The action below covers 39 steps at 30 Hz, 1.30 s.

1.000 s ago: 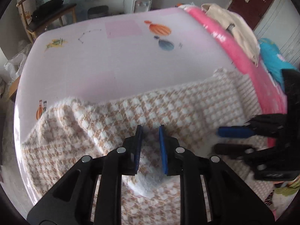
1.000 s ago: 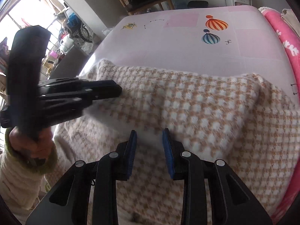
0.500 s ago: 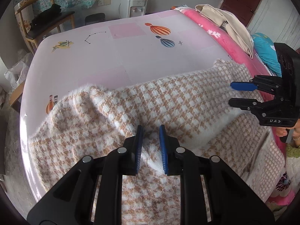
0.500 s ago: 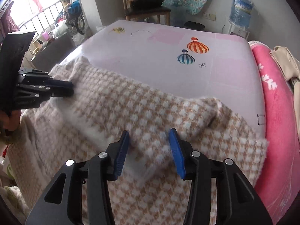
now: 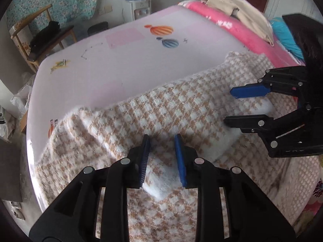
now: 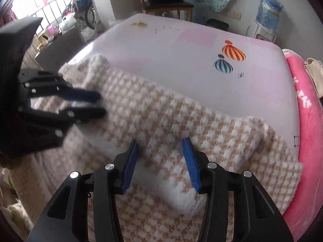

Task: Fold large clothes
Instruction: 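Lift the collar with both tools and fold it toward the hem, then open both tools and withdraw them from the folded collar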

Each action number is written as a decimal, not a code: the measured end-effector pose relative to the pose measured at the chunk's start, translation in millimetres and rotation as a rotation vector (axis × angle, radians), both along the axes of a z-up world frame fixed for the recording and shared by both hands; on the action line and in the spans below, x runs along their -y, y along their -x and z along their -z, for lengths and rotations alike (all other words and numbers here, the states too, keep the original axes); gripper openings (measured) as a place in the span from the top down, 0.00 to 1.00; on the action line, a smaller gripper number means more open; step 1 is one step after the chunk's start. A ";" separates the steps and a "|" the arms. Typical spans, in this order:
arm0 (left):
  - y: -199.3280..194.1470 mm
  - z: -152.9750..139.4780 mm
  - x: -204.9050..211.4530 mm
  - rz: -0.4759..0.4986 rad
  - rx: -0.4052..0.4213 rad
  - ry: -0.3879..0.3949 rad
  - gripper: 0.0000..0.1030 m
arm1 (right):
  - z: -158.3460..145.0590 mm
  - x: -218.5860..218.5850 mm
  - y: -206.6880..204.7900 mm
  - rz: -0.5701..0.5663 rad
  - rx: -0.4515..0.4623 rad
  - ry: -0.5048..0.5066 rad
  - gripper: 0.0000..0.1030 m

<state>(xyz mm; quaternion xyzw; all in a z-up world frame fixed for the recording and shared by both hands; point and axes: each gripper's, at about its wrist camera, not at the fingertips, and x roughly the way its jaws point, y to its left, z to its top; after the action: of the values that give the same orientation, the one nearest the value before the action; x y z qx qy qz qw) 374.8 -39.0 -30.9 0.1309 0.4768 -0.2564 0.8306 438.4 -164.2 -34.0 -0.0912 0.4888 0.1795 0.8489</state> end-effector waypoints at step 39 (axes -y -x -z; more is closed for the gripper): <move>169.2 14.3 -180.5 -0.442 -0.036 0.266 0.59 | -11.9 -6.2 203.8 0.122 -0.206 -0.310 0.30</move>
<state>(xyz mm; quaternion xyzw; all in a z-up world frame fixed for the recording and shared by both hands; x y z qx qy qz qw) 205.6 141.5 -45.3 -0.0917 0.4704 -0.1313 0.8678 234.6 -158.0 -22.1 0.0890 0.5442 0.2093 0.8075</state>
